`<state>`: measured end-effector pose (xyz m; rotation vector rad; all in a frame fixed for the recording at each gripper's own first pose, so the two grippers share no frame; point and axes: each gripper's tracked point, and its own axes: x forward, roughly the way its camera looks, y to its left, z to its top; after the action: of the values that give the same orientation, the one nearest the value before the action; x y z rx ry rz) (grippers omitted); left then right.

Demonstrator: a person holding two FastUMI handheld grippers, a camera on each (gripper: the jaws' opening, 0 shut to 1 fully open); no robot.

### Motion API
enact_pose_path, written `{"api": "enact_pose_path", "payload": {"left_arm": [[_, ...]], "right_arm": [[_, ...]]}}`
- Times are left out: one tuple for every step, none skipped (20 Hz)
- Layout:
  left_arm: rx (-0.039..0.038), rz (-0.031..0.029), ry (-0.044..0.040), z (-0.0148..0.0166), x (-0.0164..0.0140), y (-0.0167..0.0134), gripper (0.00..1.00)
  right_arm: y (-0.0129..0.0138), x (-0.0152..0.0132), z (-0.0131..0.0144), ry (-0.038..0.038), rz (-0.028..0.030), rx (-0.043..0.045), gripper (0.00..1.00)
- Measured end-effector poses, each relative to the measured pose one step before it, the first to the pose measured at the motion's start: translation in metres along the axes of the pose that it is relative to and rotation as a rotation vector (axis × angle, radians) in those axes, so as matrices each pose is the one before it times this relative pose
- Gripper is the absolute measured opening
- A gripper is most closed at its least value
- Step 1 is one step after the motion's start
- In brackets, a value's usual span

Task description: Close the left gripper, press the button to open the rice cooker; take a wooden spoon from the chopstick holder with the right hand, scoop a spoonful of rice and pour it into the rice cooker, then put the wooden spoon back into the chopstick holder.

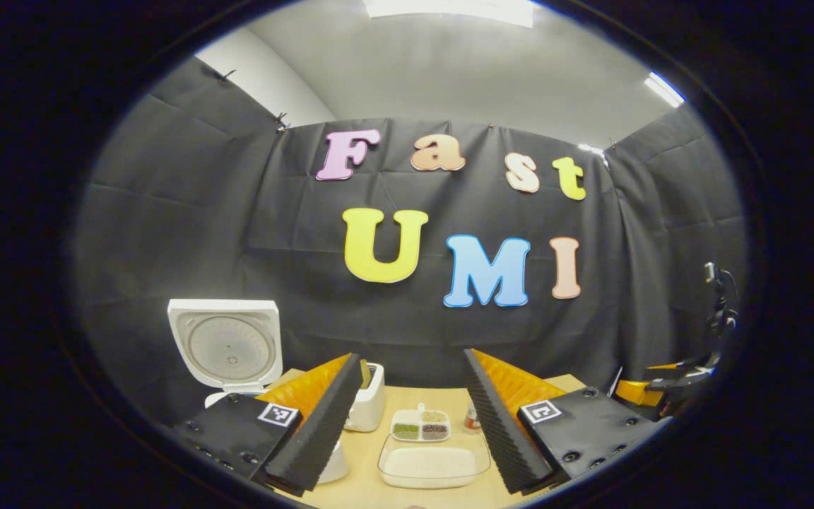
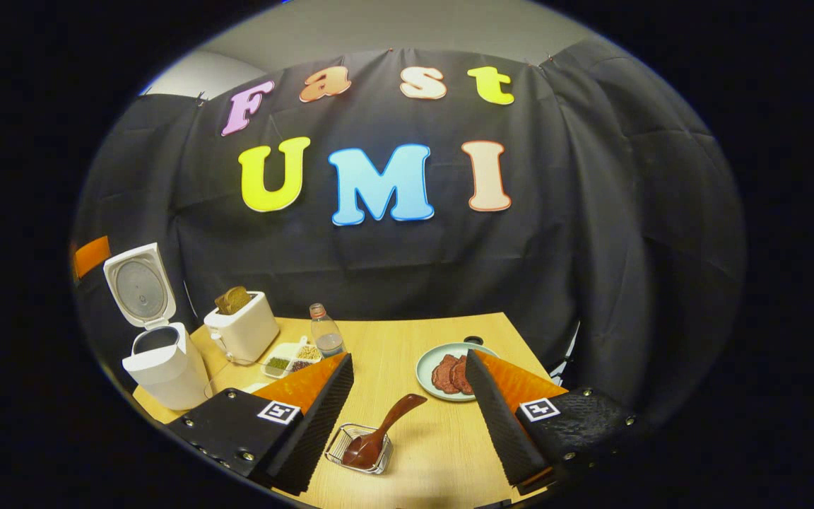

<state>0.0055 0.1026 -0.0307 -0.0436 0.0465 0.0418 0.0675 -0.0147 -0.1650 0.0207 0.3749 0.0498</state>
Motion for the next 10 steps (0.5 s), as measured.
{"api": "enact_pose_path", "payload": {"left_arm": [[0.00854,0.00200,0.01145,-0.00333,-0.00365,-0.00161,0.98],[0.01123,0.00499,0.01061,-0.00197,-0.00090,0.00166,0.98],[0.00854,0.00934,0.01019,-0.00336,-0.00021,0.00086,0.99],[-0.00223,0.00981,0.01237,-0.00531,-0.00064,0.00080,0.99],[-0.00909,0.00297,0.00960,-0.00481,0.00049,-0.00295,0.96],[-0.00506,0.00604,0.01147,-0.00483,0.00037,-0.00191,0.96],[-0.00064,0.00137,0.01369,-0.00622,0.00090,-0.00147,0.96],[0.00308,0.00104,0.01116,-0.00449,0.00192,-0.00093,0.96],[0.00667,-0.00249,0.01110,-0.00369,0.00140,0.00002,0.96],[0.01287,-0.00137,0.01957,-0.00575,0.00289,0.00003,0.96]], "right_arm": [[-0.00065,0.00699,-0.00898,0.02419,0.00266,0.00397,0.97],[-0.00096,0.00712,-0.00927,0.02442,-0.00016,0.00699,0.97],[-0.00085,0.00726,-0.00913,0.02556,0.00043,0.01057,0.97],[-0.00044,0.00933,-0.01019,0.03026,0.00466,0.01426,0.98],[-0.00092,0.00837,-0.00907,0.02793,-0.00184,0.02048,0.97],[-0.00199,0.00869,-0.00875,0.02641,-0.00354,0.02332,0.97],[-0.00095,0.00978,-0.00859,0.02797,0.00053,0.02717,0.97],[0.00020,0.01064,-0.00822,0.03240,0.00271,0.03007,0.97],[0.00182,0.01059,-0.00768,0.03033,0.00306,0.03200,0.97],[0.00015,0.01073,-0.00607,0.02354,-0.00215,0.03263,0.97]]}}
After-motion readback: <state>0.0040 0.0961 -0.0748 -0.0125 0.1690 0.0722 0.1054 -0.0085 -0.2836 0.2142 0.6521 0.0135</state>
